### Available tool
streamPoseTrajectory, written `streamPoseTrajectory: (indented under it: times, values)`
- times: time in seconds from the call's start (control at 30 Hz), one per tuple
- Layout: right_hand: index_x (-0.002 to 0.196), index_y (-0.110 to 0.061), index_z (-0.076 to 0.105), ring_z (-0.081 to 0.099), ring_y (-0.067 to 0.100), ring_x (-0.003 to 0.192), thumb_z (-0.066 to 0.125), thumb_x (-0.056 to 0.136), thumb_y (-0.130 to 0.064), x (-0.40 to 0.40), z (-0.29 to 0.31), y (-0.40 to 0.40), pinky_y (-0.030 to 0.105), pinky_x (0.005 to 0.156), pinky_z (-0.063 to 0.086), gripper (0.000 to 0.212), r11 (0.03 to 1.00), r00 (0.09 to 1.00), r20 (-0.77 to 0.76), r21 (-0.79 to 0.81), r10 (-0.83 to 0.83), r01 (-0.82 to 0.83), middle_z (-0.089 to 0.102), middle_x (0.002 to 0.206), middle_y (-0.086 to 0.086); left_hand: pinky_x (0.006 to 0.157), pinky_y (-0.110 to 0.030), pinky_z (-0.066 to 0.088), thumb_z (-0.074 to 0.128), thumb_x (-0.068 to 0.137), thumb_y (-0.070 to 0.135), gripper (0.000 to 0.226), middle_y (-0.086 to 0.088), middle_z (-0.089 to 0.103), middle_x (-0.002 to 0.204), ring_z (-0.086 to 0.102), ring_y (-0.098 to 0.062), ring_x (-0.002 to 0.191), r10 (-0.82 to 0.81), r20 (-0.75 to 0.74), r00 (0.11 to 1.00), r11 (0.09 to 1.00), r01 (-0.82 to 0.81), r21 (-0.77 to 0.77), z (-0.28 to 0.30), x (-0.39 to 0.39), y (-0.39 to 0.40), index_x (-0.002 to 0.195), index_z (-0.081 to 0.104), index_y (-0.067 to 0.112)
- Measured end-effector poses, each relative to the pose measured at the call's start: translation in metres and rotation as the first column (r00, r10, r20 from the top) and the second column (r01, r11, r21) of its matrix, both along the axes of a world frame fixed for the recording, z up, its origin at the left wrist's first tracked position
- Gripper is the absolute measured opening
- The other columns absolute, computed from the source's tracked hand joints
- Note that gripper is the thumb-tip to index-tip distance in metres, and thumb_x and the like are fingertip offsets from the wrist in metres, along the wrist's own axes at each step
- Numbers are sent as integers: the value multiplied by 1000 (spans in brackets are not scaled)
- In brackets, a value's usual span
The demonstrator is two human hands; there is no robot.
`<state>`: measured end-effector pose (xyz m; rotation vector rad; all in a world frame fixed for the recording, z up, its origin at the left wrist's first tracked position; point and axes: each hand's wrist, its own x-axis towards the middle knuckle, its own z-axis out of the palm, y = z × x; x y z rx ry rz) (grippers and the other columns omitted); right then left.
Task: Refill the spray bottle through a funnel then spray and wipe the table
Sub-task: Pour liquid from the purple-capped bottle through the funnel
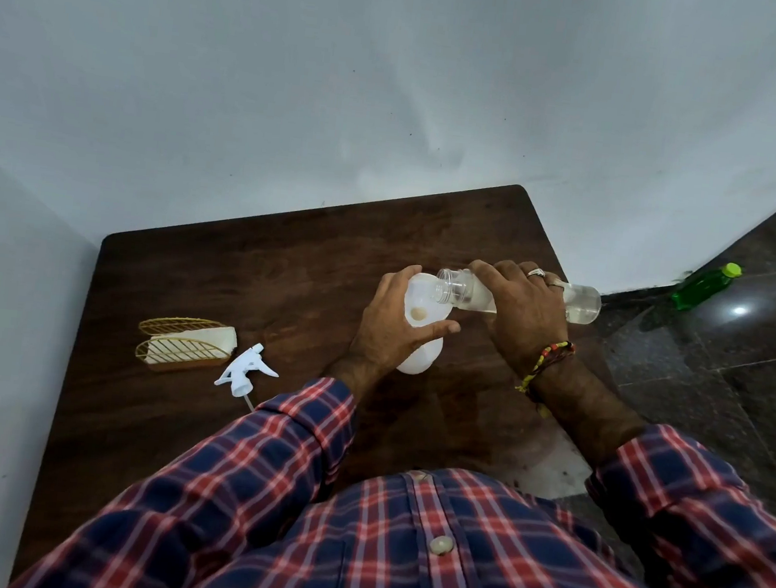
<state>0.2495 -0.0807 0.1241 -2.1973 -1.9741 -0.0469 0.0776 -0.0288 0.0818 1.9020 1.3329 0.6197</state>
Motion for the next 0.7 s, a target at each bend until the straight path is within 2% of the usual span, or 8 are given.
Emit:
streamPoseTrajectory:
  times: [0.2, 0.7]
  values:
    - [132, -26, 51, 57, 35, 111, 76, 74, -15, -1, 0, -1, 53, 96, 41, 64, 1000, 1000, 0, 14, -2, 2, 63, 118, 4, 93, -18, 35, 78, 72, 50, 85, 0, 42, 143, 46, -14, 123, 12, -5, 1000, 1000, -12, 14, -1, 1, -1, 142, 38, 21]
    - [132, -26, 51, 57, 34, 111, 70, 77, -11, -2, 3, -2, 53, 97, 39, 61, 1000, 1000, -9, -1, -8, 8, 62, 118, 5, 95, -19, 31, 77, 73, 51, 88, 1, 39, 148, 44, -16, 128, 8, -41, 999, 1000, -8, 14, -3, 2, 1, 145, 34, 23]
